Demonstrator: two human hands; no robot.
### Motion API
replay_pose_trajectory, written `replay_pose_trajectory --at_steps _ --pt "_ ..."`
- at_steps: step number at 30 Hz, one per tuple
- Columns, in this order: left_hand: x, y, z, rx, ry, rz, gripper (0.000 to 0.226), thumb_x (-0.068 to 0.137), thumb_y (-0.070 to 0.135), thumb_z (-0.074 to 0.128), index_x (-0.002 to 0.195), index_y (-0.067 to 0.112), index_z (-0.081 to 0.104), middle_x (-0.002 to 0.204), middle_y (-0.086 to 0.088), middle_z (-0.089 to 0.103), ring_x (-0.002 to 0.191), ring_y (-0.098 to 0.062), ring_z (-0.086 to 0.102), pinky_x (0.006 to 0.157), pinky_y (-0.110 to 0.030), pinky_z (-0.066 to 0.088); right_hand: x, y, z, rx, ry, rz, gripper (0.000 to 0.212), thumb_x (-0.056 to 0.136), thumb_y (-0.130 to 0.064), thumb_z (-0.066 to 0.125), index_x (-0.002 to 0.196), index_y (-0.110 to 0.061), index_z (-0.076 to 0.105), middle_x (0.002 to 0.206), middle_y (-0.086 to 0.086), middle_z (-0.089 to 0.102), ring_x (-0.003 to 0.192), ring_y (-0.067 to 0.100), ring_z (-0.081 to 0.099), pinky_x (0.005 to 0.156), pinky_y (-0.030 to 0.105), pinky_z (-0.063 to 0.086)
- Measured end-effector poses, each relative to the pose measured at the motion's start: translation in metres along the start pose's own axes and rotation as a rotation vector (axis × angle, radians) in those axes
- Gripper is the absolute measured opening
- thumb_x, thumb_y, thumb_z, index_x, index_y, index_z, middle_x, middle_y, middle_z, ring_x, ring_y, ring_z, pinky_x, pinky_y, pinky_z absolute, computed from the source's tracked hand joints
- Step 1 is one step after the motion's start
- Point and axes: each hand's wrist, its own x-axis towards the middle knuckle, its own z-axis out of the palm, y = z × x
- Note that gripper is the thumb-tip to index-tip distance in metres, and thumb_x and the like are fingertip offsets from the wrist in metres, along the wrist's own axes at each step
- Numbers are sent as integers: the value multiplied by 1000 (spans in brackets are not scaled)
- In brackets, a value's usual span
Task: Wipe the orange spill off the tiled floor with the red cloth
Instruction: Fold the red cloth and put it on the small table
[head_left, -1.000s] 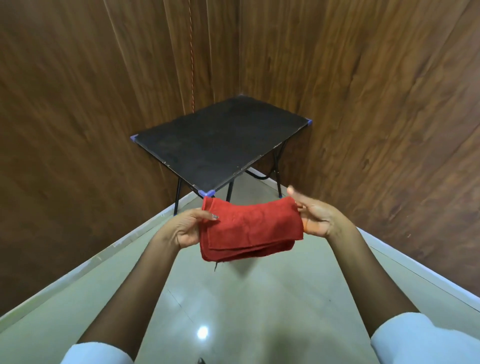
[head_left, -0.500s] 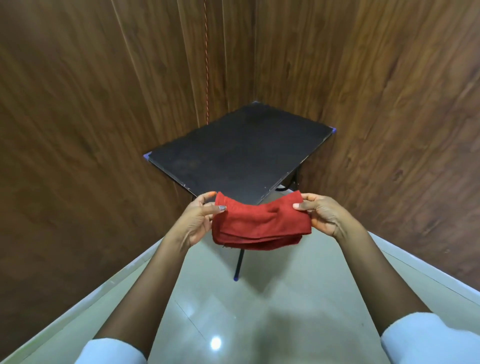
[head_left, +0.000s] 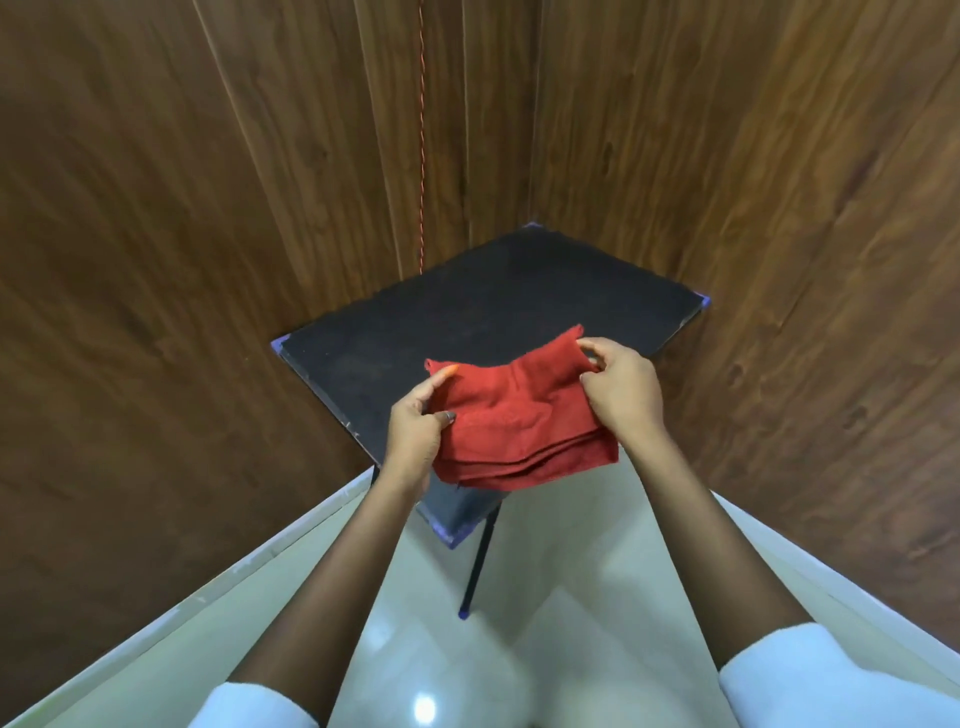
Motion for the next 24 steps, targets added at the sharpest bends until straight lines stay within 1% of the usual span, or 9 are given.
replay_pose_trajectory --at_steps 3,5,8,10,12,15,17,20,24 --pt "25 4 34 -14 -50 24 57 80 -20 47 119 20 61 113 -3 64 106 -15 60 99 -27 45 22 -22 16 -108 -96 -161 46 78 -7 51 119 -26 59 110 11 67 103 31 61 83 36 47" --pt "34 5 53 -196 -42 -53 22 92 5 52 104 17 67 90 0 71 79 -10 66 73 -23 53 21 -37 34 -286 -240 -290 44 84 -15 51 127 -25 51 108 16 65 102 35 58 80 37 45" --pt "53 6 58 -378 49 -144 17 93 29 55 91 15 63 71 1 66 56 -8 59 49 -20 46 25 -33 47 -165 -396 -333 45 83 -24 60 128 -24 52 114 7 65 105 26 57 85 34 45" --pt "65 5 53 -438 117 -134 7 90 9 59 97 11 58 80 -6 64 60 -10 60 53 -20 50 42 -22 43 254 -512 -195 36 84 -12 61 120 -17 58 115 5 65 90 14 63 82 30 51" --pt "76 4 45 -458 172 -131 22 86 -8 56 99 10 55 83 -7 61 60 -9 60 56 -20 51 56 -15 42 618 -491 9 24 88 -1 55 111 -9 59 108 12 65 72 7 62 66 18 51" --pt "84 5 33 -590 182 -149 30 85 -14 50 98 13 54 83 -5 60 56 -7 60 54 -18 52 71 -3 52 644 -351 191 18 91 -20 58 106 -10 62 108 5 65 88 8 58 69 7 42" --pt "88 1 24 -712 156 -160 37 85 -14 47 108 13 52 92 -5 62 68 -11 61 63 -22 54 70 4 65 715 -532 332 33 90 -38 56 105 -11 64 107 2 67 98 12 60 82 17 44" --pt "97 -6 7 -806 100 -129 52 81 -16 45 122 15 48 98 -3 61 82 -14 58 77 -27 51 62 9 80 1108 -731 554 32 84 -33 57 101 -7 66 94 6 72 86 17 66 88 37 48" --pt "103 -9 -22 -929 62 -196 10 84 10 56 93 15 59 85 -3 66 86 -17 60 80 -33 53 68 12 83 1250 -726 551 40 75 -7 59 114 1 59 96 11 71 84 18 67 74 33 56"
